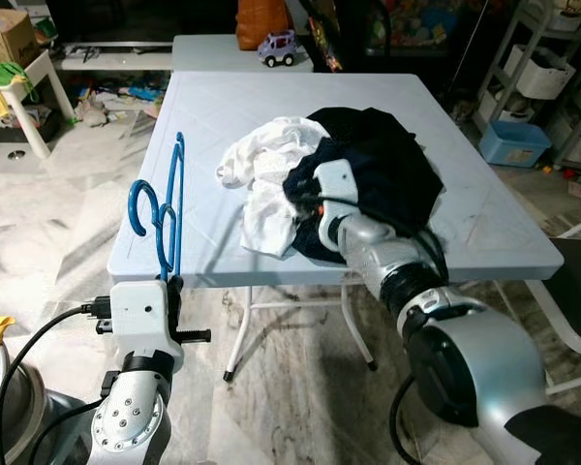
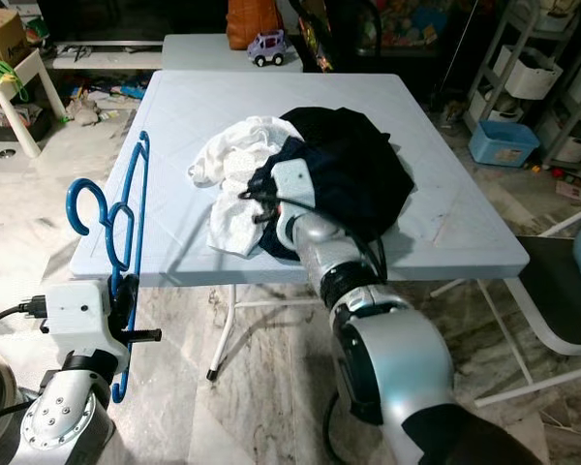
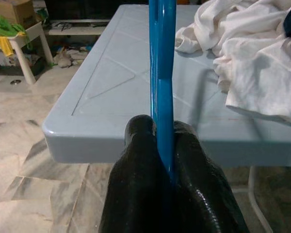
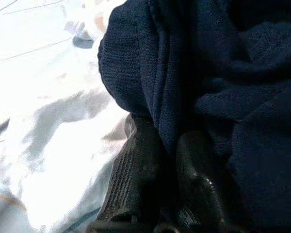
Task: Hang hanger
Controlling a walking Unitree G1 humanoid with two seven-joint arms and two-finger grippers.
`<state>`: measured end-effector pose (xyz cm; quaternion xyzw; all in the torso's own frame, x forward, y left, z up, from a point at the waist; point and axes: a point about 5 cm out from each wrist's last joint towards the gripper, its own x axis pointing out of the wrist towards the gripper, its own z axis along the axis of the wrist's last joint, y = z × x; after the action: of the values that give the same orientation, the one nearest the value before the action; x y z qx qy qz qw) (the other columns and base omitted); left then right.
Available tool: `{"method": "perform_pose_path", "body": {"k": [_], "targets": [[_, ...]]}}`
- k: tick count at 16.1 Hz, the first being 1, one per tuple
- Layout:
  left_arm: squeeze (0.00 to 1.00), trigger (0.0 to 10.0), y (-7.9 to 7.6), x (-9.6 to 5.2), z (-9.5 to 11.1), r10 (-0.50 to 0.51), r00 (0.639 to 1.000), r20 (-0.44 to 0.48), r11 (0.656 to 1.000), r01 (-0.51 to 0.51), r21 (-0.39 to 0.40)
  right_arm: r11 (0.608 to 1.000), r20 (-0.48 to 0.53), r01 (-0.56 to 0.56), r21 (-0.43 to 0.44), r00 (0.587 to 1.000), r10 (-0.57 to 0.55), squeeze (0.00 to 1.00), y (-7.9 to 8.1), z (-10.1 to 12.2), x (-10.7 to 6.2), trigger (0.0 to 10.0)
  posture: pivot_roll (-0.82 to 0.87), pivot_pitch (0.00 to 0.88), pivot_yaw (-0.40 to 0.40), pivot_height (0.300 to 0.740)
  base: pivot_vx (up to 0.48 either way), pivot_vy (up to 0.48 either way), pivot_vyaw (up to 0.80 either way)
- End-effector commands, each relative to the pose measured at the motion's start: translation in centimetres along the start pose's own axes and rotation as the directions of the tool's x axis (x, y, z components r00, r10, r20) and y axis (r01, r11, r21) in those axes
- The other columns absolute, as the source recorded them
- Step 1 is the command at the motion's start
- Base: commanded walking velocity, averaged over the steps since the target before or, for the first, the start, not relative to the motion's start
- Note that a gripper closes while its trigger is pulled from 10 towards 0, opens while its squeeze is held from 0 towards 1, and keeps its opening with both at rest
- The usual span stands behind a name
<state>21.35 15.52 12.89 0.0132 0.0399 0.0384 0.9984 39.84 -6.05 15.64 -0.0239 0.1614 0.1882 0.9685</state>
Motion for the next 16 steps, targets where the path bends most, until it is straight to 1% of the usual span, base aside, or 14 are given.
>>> {"method": "perform_pose_path", "body": {"k": [1, 3, 4, 5, 6, 7, 8, 9, 10, 11, 12, 13, 14, 16], "targets": [[0.0, 10.0, 0.0, -0.4, 0.4, 0.01, 1.0, 0.01, 1.0, -0.01, 0.017, 0.997, 0.038, 0.078, 0.002, 0.996, -0.078, 0.0, -1.4, 1.7, -0.2, 10.0, 0.2, 0.102, -0.071, 0.74, 0.0, 0.0, 0.0], [0.0, 10.0, 0.1, -0.5, 0.3, 0.012, 1.0, 0.004, 1.0, -0.012, 0.019, 0.989, 0.09, 0.148, -0.015, 0.985, -0.146, 0.0, -2.5, 3.1, -0.5, 10.0, 0.2, 0.104, -0.072, 0.74, 0.0, 0.0, 0.0], [0.0, 10.0, 0.0, -0.5, 0.4, 0.015, 1.0, 0.006, 1.0, -0.015, 0.023, 0.981, 0.167, 0.193, -0.013, 0.968, -0.188, 0.0, -3.3, 5.0, -0.9, 10.0, 0.2, 0.106, -0.075, 0.74, 0.0, 0.0, 0.0], [0.0, 10.0, 0.1, -0.5, 0.5, 0.019, 1.0, 0.008, 1.0, -0.019, 0.024, 0.974, 0.268, 0.227, -0.019, 0.939, -0.214, 0.0, -3.9, 7.5, -1.4, 10.0, 0.2, 0.106, -0.075, 0.74, 0.0, 0.0, 0.0], [0.0, 10.0, 0.1, -0.5, 0.5, 0.02, 1.0, 0.005, 0.999, -0.02, 0.024, 0.97, 0.305, 0.24, -0.04, 0.927, -0.217, 0.0, -4.0, 8.5, -1.6, 10.0, 0.2, 0.106, -0.075, 0.74, 0.0, 0.0, 0.0], [0.0, 10.0, 0.1, -0.5, 0.5, 0.02, 1.0, 0.004, 1.0, -0.02, 0.024, 0.964, 0.322, 0.238, -0.118, 0.928, -0.189, 0.0, -3.8, 9.0, -1.7, 10.0, 0.2, 0.106, -0.075, 0.74, 0.0, 0.0, 0.0], [0.0, 10.0, 0.1, -0.5, 0.5, 0.02, 1.0, 0.004, 1.0, -0.02, 0.024, 0.952, 0.308, 0.226, -0.204, 0.938, -0.157, 0.0, -3.5, 8.8, -1.6, 10.0, 0.19, 0.1, -0.076, 0.74, 0.0, 0.0, 0.0], [0.0, 10.0, 0.0, -0.4, 0.5, 0.021, 1.0, 0.004, 1.0, -0.021, 0.023, 0.926, 0.294, 0.234, -0.296, 0.945, -0.145, 0.0, -3.5, 8.3, -1.5, 10.0, 0.19, 0.099, -0.075, 0.74, 0.0, 0.0, 0.0], [0.0, 10.0, -0.1, -0.3, 0.5, 0.017, 1.0, 0.006, 1.0, -0.017, 0.02, 0.91, 0.249, 0.206, -0.359, 0.961, -0.119, 0.0, -3.6, 7.0, -1.3, 10.0, 0.18, 0.092, -0.075, 0.74, 0.0, 0.0, 0.0], [0.0, 10.0, -0.2, -0.1, 0.5, 0.015, 1.0, 0.007, 1.0, -0.015, 0.017, 0.926, 0.203, 0.16, -0.343, 0.975, -0.093, 0.0, -3.9, 5.7, -1.3, 10.0, 0.18, 0.089, -0.076, 0.74, 0.0, 0.0, 0.0], [0.0, 10.0, -0.2, -0.1, 0.5, 0.014, 1.0, 0.008, 1.0, -0.014, 0.016, 0.935, 0.189, 0.145, -0.324, 0.978, -0.086, 0.29, -4.3, 5.0, -1.3, 10.0, 0.18, 0.086, -0.075, 0.74, 0.0, 0.0, 0.0], [0.0, 10.0, -0.2, 0.0, 0.5, 0.013, 1.0, 0.008, 1.0, -0.013, 0.014, 0.949, 0.168, 0.128, -0.287, 0.982, -0.082, 1.0, -4.9, 4.0, -1.4, 10.0, 0.17, 0.083, -0.072, 0.74, 0.0, 0.0, 0.0], [0.0, 10.0, -0.2, 0.1, 0.5, 0.011, 1.0, 0.008, 1.0, -0.011, 0.013, 0.95, 0.144, 0.13, -0.283, 0.985, -0.092, 1.0, -5.6, 3.2, -1.6, 10.0, 0.16, 0.077, -0.068, 0.74, 0.0, 0.0, 0.0], [0.0, 10.0, -0.3, 0.4, 0.5, 0.004, 1.0, 0.011, 1.0, -0.004, 0.012, 0.959, 0.12, 0.127, -0.255, 0.988, -0.099, 1.0, -6.7, 2.4, -2.0, 10.0, 0.15, 0.069, -0.059, 0.74, 0.0, 0.0, 0.0]]}}
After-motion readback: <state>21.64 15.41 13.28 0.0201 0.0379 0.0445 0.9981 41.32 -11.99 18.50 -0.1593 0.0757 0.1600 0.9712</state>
